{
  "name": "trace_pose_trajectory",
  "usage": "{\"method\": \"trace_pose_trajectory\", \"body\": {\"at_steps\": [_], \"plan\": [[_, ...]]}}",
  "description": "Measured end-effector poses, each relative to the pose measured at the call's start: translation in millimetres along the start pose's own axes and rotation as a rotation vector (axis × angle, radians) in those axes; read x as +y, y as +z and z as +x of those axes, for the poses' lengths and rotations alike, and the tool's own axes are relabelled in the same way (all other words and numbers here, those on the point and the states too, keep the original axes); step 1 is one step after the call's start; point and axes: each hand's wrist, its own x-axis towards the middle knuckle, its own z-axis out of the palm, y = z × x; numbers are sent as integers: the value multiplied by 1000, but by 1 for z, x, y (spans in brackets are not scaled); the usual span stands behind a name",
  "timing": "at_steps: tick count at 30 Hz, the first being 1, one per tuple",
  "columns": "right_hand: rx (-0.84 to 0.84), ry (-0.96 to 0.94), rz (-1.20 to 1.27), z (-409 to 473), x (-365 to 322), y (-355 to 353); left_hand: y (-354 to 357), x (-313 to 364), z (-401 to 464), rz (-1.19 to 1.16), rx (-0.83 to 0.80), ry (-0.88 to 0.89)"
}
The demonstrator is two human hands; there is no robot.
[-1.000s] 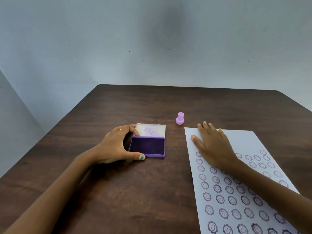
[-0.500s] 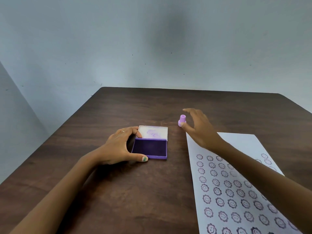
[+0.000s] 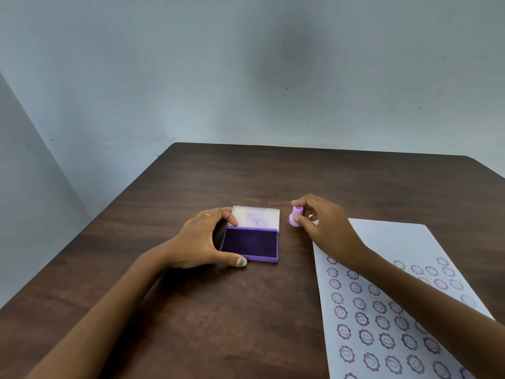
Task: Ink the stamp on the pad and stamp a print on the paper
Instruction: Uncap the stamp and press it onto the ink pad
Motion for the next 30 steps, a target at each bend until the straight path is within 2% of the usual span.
{"method": "trace_pose_trajectory", "body": {"at_steps": [4, 8, 11, 15, 18, 25, 30], "plan": [[-34, -36, 31, -14, 0, -7, 1, 3, 0, -21, 39, -30], [-115, -26, 151, -21, 6, -15, 10, 15, 1, 37, 249, 43], [-83, 65, 490, -19, 8, -25, 21, 36, 4, 77, 357, 156], [-13, 252, 968, -13, 14, -36, 29, 76, 17, 63, 333, 239], [-27, 343, 1166, -13, 19, -38, 33, 102, 32, 8, 376, 278], [-12, 433, 1272, -12, 27, -38, 54, 121, 56, -182, 545, 267], [-8, 426, 1300, -13, 30, -31, 59, 114, 53, -229, 558, 251]]}}
